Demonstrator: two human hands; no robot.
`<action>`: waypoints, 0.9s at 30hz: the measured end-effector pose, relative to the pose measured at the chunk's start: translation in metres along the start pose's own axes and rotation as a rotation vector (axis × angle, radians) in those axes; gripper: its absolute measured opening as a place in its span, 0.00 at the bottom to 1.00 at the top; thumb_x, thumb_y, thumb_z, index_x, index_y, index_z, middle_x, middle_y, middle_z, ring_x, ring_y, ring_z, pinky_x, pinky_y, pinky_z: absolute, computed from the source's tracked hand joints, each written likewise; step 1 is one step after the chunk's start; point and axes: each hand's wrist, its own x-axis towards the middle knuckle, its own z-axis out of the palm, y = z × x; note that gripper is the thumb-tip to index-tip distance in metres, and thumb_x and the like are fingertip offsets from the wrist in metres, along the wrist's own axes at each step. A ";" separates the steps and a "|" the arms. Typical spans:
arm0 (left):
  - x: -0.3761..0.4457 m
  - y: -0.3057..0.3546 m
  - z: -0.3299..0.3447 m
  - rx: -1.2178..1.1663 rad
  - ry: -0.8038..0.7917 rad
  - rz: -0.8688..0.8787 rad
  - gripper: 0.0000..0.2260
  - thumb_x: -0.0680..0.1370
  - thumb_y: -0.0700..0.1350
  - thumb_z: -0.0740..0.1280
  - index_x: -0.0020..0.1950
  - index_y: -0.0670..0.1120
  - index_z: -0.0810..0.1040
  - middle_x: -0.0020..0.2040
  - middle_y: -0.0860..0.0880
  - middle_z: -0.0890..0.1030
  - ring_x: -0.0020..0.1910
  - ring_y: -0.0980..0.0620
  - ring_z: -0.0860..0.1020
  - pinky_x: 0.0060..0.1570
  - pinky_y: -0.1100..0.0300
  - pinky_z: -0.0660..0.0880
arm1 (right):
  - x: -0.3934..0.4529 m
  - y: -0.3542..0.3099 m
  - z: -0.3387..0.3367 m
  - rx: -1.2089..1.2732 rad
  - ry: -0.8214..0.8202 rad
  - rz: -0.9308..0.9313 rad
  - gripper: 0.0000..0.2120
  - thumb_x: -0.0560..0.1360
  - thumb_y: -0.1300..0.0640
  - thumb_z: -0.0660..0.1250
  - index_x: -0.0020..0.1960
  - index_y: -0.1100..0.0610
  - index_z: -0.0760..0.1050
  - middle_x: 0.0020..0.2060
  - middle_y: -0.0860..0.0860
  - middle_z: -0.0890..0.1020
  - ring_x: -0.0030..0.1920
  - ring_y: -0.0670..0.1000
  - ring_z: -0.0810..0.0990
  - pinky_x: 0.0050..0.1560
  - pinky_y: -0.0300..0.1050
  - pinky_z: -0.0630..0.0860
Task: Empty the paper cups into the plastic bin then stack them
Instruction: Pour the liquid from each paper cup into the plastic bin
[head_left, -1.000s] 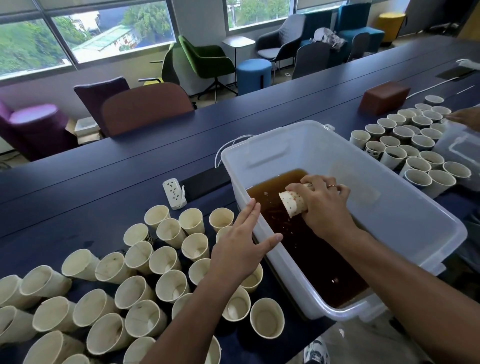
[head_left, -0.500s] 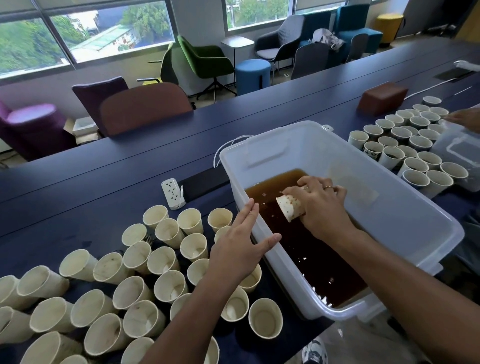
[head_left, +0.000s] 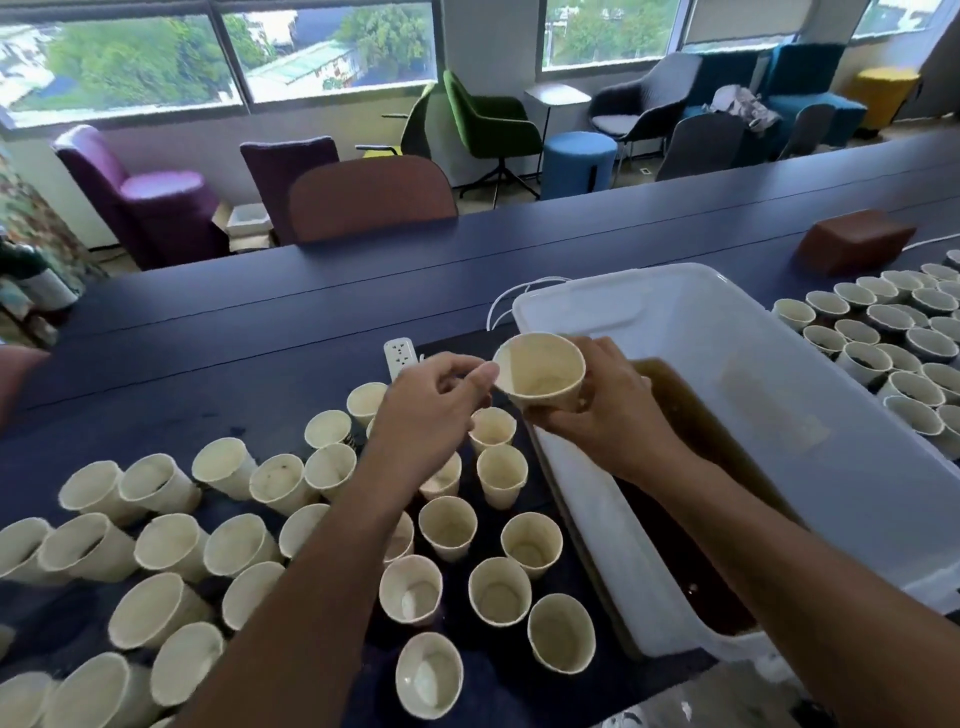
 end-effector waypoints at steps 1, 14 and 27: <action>-0.005 -0.002 -0.015 0.021 0.041 -0.002 0.07 0.81 0.53 0.68 0.49 0.54 0.84 0.37 0.57 0.85 0.33 0.59 0.82 0.34 0.63 0.74 | 0.001 -0.013 0.010 0.013 -0.035 -0.027 0.34 0.69 0.46 0.78 0.71 0.46 0.69 0.65 0.48 0.74 0.64 0.51 0.73 0.66 0.63 0.67; -0.102 -0.105 -0.190 0.168 0.473 -0.240 0.07 0.74 0.47 0.73 0.37 0.55 0.81 0.35 0.55 0.84 0.39 0.51 0.83 0.47 0.50 0.81 | -0.030 -0.162 0.180 0.122 -0.437 -0.342 0.33 0.71 0.44 0.75 0.71 0.45 0.67 0.66 0.47 0.75 0.65 0.51 0.73 0.63 0.63 0.71; -0.227 -0.232 -0.352 0.065 1.005 -0.608 0.07 0.72 0.49 0.71 0.34 0.52 0.80 0.34 0.54 0.83 0.39 0.46 0.82 0.48 0.49 0.81 | -0.058 -0.283 0.328 0.002 -0.915 -0.479 0.26 0.76 0.54 0.72 0.71 0.43 0.67 0.59 0.47 0.80 0.57 0.49 0.79 0.56 0.48 0.78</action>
